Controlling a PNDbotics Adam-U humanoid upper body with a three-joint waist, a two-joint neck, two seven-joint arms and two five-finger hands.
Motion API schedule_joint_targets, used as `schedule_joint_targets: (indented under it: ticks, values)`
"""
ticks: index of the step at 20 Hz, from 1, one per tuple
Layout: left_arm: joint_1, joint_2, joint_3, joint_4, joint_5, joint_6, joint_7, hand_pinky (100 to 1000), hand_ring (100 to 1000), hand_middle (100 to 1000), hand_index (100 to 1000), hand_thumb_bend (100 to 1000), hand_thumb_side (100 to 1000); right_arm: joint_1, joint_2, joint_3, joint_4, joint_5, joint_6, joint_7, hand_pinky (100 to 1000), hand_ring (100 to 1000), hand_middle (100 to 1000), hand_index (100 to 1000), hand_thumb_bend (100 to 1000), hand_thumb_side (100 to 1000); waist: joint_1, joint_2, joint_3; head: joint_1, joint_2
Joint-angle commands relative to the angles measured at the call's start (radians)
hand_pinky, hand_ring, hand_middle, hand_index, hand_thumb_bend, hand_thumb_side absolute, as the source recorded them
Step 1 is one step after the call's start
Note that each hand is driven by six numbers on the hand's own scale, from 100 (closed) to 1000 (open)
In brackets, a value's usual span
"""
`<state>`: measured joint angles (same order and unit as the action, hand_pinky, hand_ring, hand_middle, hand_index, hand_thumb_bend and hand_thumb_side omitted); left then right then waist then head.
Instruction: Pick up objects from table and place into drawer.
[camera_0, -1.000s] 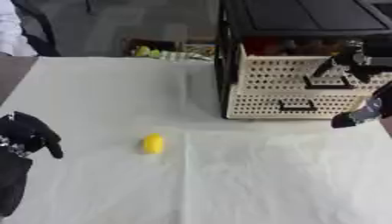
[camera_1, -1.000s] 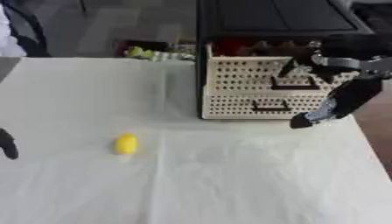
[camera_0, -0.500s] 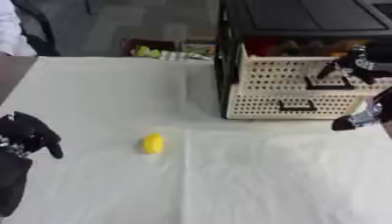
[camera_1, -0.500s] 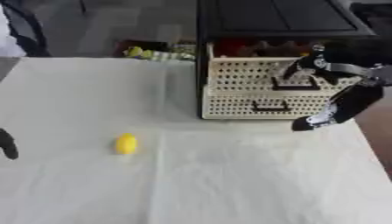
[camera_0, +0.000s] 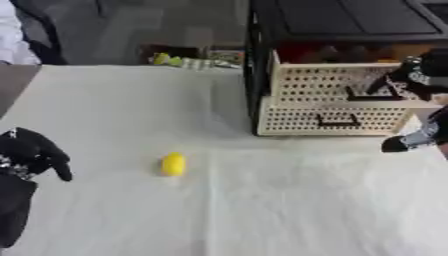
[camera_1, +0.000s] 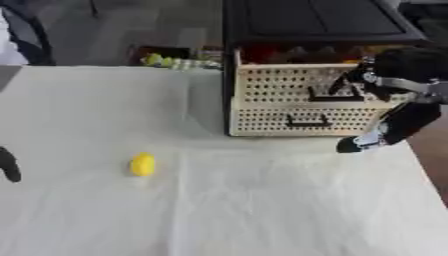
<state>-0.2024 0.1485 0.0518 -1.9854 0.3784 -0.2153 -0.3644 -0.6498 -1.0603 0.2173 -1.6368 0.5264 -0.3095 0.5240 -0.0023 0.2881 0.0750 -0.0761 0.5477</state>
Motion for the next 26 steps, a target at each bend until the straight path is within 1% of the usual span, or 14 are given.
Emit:
schedule_joint_targets:
  ticks: [1,7,13,19,26]
  values:
    - [-0.007,0.007,0.001,-0.015,0.001,0.002,-0.002,415,550,556,608,100,872,-0.008,-0.035,-0.022,-0.003,0.000,0.006,-0.005,100,327,100,832,646,784,-0.001,-0.016,-0.001,0.001,-0.013]
    - [-0.007,0.007,0.000,-0.015,0.000,0.006,-0.002,415,550,556,607,100,874,-0.007,-0.031,-0.019,-0.005,0.010,0.004,-0.008,100,325,100,832,641,791,-0.003,-0.015,0.000,-0.001,-0.014]
    - [-0.007,0.005,0.000,-0.015,-0.001,0.007,-0.001,415,550,556,605,100,875,-0.016,-0.019,-0.002,0.011,0.035,0.000,-0.006,100,319,100,833,629,791,-0.003,-0.014,0.005,-0.003,-0.014]
    - [-0.006,0.004,-0.001,-0.015,-0.003,0.005,-0.003,415,550,555,603,100,876,-0.023,-0.008,0.018,0.029,0.060,-0.015,0.010,100,312,100,830,631,781,-0.003,-0.012,0.007,-0.006,-0.010]
    - [-0.006,0.004,-0.001,-0.015,-0.003,0.007,-0.002,415,551,556,601,100,877,-0.029,-0.006,0.027,0.046,0.078,-0.031,0.018,100,306,100,796,636,781,-0.004,-0.014,0.007,-0.007,-0.011]
